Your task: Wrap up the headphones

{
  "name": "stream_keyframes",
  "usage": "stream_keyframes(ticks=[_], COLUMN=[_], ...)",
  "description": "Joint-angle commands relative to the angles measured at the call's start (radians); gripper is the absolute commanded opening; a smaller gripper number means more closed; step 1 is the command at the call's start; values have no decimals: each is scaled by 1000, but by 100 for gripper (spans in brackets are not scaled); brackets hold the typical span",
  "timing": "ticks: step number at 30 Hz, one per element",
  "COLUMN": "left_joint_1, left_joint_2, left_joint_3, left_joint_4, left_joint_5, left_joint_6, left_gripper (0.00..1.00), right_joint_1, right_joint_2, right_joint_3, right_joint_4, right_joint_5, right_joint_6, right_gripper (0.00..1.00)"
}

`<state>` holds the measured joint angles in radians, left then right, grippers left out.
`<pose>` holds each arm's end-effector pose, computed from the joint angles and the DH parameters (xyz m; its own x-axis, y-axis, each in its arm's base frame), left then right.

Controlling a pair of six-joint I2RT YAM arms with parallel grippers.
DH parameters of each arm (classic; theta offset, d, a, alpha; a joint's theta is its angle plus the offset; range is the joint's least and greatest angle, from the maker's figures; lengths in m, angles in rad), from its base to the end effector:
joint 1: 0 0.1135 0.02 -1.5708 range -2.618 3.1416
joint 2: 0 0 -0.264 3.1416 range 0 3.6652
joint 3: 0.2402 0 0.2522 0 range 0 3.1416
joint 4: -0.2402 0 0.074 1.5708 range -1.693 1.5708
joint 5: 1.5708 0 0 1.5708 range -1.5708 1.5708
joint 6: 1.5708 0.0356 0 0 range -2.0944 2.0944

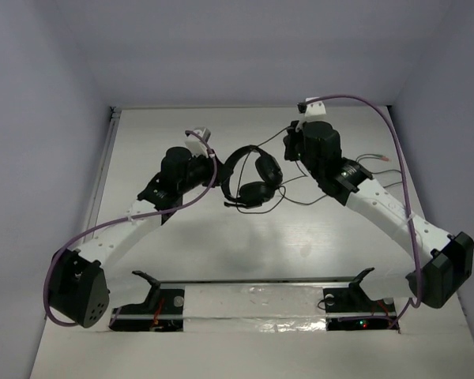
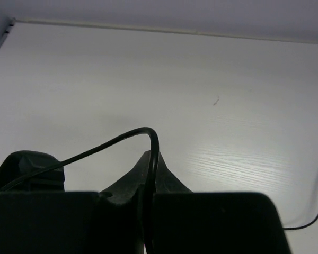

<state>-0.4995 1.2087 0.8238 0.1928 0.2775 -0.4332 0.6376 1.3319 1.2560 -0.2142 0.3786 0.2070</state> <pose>0.2431 -0.1438 0.3034 -0.4446 -0.2173 -0.8690 0.5620 0.6877 -0.4595 0.2561 0.1733 0.3806 -0.2801 0.0301 -0.9595 -0.2155 0.9720 0.0935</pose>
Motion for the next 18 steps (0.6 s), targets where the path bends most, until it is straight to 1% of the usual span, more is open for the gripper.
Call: stream_keyframes(ticks=[1, 2, 3, 4, 5, 7, 9, 11, 13, 14, 15, 17, 18], left_joint_1=[12, 22, 22, 33, 45, 59, 72, 97, 98, 98, 98, 98, 108], left_joint_2=[-67, -72, -77, -80, -84, -90, -106, -119, -120, -109, -95, -92, -97], left_joint_3=[63, 78, 86, 95, 112, 127, 147, 185, 222, 266, 296, 299, 293], left_joint_4=[79, 73, 68, 59, 47, 42, 20, -36, -93, -171, -226, -249, -247], left_joint_5=[110, 120, 141, 150, 163, 209, 197, 169, 112, 88, 74, 68, 92], left_joint_6=[-53, -59, -61, -64, -71, -79, -87, -73, -29, -9, 20, 36, 40], left_gripper=[0, 0, 0, 0, 0, 0, 0, 0, 0, 0, 0, 0, 0], right_joint_1=[-7, -7, -7, -7, -7, -7, -7, -7, -7, -7, -16, -16, -27], right_joint_2=[-31, -40, -60, -68, -71, -70, -66, -80, -94, -105, -112, -117, -115], right_joint_3=[-79, -104, -130, -150, -186, -207, -236, -265, -305, -314, -317, -314, -310], right_joint_4=[156, 183, 250, 277, 303, 352, 384, 417, 452, 457, 457, 454, 446], right_joint_5=[-65, -90, -110, -162, -197, -249, -267, -274, -270, -253, -216, -199, -196], right_joint_6=[58, 60, 61, 58, 52, 54, 63, 87, 106, 109, 112, 112, 114], right_gripper=[1, 3, 6, 13, 14, 14, 14, 10, 4, 2, 0, 0, 0])
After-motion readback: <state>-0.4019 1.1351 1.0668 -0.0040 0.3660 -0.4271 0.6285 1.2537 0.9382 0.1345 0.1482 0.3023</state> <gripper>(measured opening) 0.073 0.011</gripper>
